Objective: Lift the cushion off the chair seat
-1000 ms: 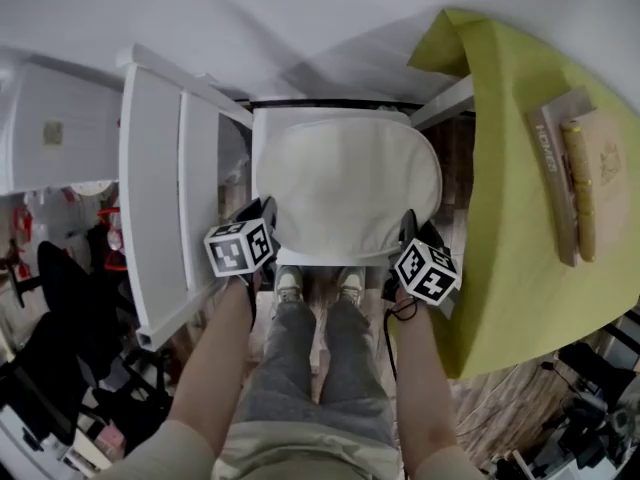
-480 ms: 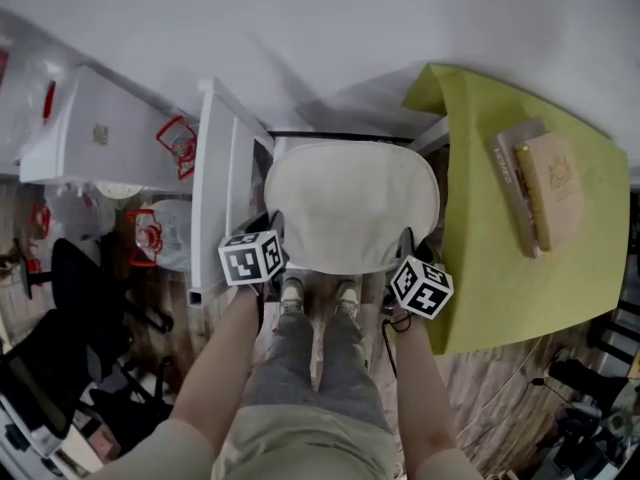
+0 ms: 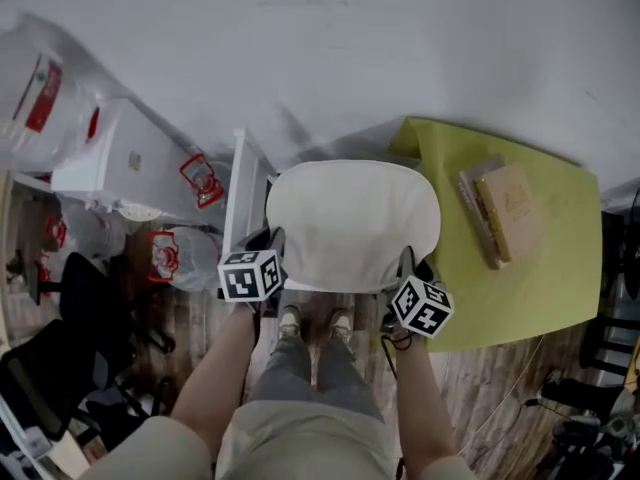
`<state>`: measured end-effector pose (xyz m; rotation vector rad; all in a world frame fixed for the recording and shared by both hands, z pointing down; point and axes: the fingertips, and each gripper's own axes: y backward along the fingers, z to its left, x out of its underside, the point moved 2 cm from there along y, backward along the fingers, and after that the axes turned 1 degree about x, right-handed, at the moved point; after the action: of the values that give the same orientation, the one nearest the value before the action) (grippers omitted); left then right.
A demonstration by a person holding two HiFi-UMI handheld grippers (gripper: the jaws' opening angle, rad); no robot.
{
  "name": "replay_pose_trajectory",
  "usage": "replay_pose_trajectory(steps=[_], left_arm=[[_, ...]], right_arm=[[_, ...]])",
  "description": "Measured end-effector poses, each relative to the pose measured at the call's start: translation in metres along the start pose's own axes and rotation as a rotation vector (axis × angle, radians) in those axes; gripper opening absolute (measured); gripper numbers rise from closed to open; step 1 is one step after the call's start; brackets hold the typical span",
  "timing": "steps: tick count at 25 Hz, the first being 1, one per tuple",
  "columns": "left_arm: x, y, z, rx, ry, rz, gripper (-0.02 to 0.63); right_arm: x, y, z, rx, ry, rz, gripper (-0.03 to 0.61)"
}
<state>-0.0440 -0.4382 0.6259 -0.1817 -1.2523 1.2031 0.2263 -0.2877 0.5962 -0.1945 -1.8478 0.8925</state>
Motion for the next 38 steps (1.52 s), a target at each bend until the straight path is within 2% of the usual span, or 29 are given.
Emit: replay_pose_trajectory(steps=[8,20,25,38], left_arm=[[-0.07,0.068,-0.038,0.05,-0.049,-0.156,0.077],[-0.144,0.182,-0.09,0.117,-0.126,-0.379,0.078],[-0.156,0.222,-0.102,0.132,-0.146,-0.445,0.078],[-0.171,0.309,-0.133,0.152,-0.189,-0.625,0.078]], right_arm=[[-0.075,0.066,0.022,-0.077,0.03,-0.164,0.074],[-0.162,0.174,0.051,-0.181,0.064,-0.4,0.075],[-0.182,0.214,0.063,-0.229,0.072,-0.477,0.075],[-0.215,0.305,0.082,-0.31,0.181,-0.672,0.078]])
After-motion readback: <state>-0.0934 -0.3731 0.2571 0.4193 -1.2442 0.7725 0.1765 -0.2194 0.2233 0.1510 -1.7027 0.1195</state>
